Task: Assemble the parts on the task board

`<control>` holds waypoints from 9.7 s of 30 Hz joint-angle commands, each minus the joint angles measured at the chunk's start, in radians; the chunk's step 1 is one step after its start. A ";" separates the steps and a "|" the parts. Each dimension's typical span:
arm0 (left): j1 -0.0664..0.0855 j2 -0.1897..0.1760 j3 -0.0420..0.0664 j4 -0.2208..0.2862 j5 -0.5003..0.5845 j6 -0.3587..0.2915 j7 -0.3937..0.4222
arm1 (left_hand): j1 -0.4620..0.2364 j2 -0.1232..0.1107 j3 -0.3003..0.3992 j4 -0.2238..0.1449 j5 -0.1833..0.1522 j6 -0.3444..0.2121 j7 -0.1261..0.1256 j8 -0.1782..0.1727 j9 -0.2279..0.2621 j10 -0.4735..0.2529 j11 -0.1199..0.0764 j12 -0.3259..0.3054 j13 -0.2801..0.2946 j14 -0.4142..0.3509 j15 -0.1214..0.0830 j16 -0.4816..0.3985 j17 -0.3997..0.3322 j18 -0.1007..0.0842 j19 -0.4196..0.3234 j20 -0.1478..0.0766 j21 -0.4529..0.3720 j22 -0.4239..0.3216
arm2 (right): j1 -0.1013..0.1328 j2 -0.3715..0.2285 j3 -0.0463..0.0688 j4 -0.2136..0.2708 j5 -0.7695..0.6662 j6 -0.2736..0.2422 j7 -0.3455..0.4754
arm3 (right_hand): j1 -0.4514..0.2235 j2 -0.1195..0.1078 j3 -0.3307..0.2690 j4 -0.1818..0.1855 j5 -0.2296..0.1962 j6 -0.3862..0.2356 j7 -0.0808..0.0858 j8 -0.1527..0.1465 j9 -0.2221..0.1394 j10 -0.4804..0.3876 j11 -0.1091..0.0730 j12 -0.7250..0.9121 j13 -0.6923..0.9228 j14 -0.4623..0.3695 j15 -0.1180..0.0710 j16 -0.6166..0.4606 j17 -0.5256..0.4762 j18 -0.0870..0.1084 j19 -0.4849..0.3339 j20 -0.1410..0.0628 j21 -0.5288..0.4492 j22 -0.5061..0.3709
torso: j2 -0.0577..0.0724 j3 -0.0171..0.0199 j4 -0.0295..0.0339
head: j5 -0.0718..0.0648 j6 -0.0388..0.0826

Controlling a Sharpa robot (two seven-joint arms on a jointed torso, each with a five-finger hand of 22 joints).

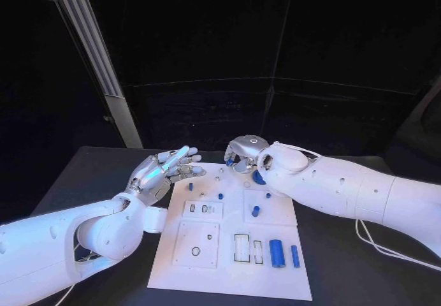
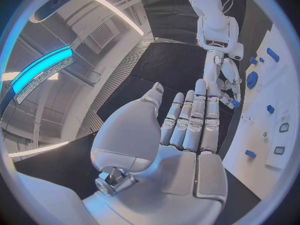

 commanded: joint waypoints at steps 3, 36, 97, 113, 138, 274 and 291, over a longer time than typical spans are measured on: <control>0.002 0.004 0.001 -0.002 0.000 0.014 0.002 | 0.000 0.008 -0.001 -0.006 0.003 -0.005 0.034 -0.005 -0.002 -0.001 0.003 -0.002 -0.001 0.007 0.001 -0.003 0.001 0.012 0.008 0.001 -0.005 -0.002 | 0.003 0.021 0.001 -0.020 0.004 0.022 0.012 | 0.001 -0.012 0.006 0.004 -0.003 0.001 0.004 -0.004 -0.001 -0.002 0.003 -0.005 -0.001 -0.009 0.000 0.004 0.001 -0.011 -0.007 0.000 -0.003 -0.002 | 0.002 -0.0009 0.0003 | 0.002 -0.003; 0.006 0.014 0.001 -0.009 0.000 0.023 -0.001 | 0.001 0.009 -0.001 -0.008 0.003 -0.006 0.034 -0.006 -0.002 -0.001 0.004 -0.003 -0.001 0.007 0.002 -0.004 0.002 0.012 0.008 0.001 -0.006 -0.002 | 0.002 0.117 0.000 -0.121 -0.022 0.099 0.007 | -0.007 -0.020 0.007 0.015 -0.005 -0.004 0.005 -0.008 -0.002 -0.008 0.005 -0.010 -0.002 -0.011 0.002 0.005 0.001 -0.011 -0.011 0.002 -0.004 -0.004 | 0.002 -0.0006 -0.0020 | 0.009 -0.017; 0.008 0.023 0.001 -0.019 0.000 0.040 -0.022 | 0.001 0.011 -0.001 -0.011 0.002 -0.007 0.035 -0.008 -0.001 -0.001 0.004 -0.007 -0.001 0.006 0.002 -0.008 0.003 0.012 0.007 0.002 -0.007 -0.003 | -0.002 0.161 -0.001 -0.178 -0.049 0.107 0.002 | -0.019 -0.079 -0.043 0.053 -0.020 -0.123 0.020 -0.018 -0.019 -0.107 0.024 -0.040 -0.002 -0.039 0.018 -0.035 -0.018 0.018 -0.112 0.017 -0.086 -0.164 | 0.002 -0.0022 -0.0054 | 0.012 -0.028; 0.008 0.012 -0.005 -0.025 0.000 0.043 -0.023 | 0.005 0.016 0.002 -0.017 0.003 -0.009 0.035 -0.011 -0.001 -0.003 0.005 -0.011 -0.001 0.006 0.003 -0.013 0.006 0.012 0.007 0.002 -0.008 -0.005 | -0.002 -0.030 -0.002 0.026 0.111 0.013 -0.008 | -0.013 -0.104 -0.093 0.076 0.038 -0.113 0.028 -0.010 -0.012 -0.075 0.024 -0.001 0.001 -0.018 0.017 -0.032 -0.016 0.007 -0.070 0.017 -0.063 -0.109 | -0.004 0.0014 -0.0207 | 0.025 -0.027; 0.007 0.018 -0.023 -0.045 0.000 0.060 -0.035 | 0.013 0.025 0.010 -0.027 0.003 -0.011 0.036 -0.014 -0.001 -0.004 0.006 -0.017 -0.001 0.004 0.004 -0.020 0.009 0.012 0.005 0.003 -0.011 -0.008 | -0.001 -0.258 -0.002 0.179 0.142 0.101 -0.089 | 0.037 -0.118 -0.305 0.134 0.074 -0.235 -0.028 -0.006 -0.012 -0.162 0.009 0.075 0.042 0.010 0.006 0.166 0.118 -0.037 0.068 0.006 0.063 0.144 | -0.012 0.0091 -0.0366 | 0.012 -0.022; 0.007 0.027 -0.027 -0.064 0.000 0.079 -0.068 | 0.025 0.035 0.027 -0.046 0.003 -0.011 0.035 -0.018 -0.001 -0.003 0.006 -0.024 0.000 0.003 0.004 -0.030 0.015 0.012 0.003 0.003 -0.014 -0.011 | -0.024 -0.140 -0.004 0.018 0.179 0.166 -0.040 | 0.162 0.038 -0.281 0.146 0.017 -0.130 0.014 0.083 0.015 0.260 -0.012 1.321 1.272 0.073 -0.001 0.726 0.906 -0.077 0.191 0.003 0.143 0.357 | -0.013 0.0105 -0.0384 | 0.007 -0.055; 0.007 0.023 -0.027 -0.065 -0.001 0.079 -0.070 | 0.028 0.034 0.031 -0.053 0.003 -0.010 0.035 -0.018 -0.001 -0.001 0.005 -0.025 0.000 0.004 0.004 -0.033 0.017 0.012 0.003 0.003 -0.014 -0.012 | -0.028 -0.147 -0.003 0.098 0.131 0.004 -0.018 | 0.090 0.016 -0.221 0.141 0.036 -0.102 0.004 0.088 0.007 0.263 -0.020 1.317 1.274 0.074 -0.008 0.729 0.910 -0.078 0.195 -0.004 0.145 0.364 | -0.014 0.0104 -0.0359 | 0.012 -0.049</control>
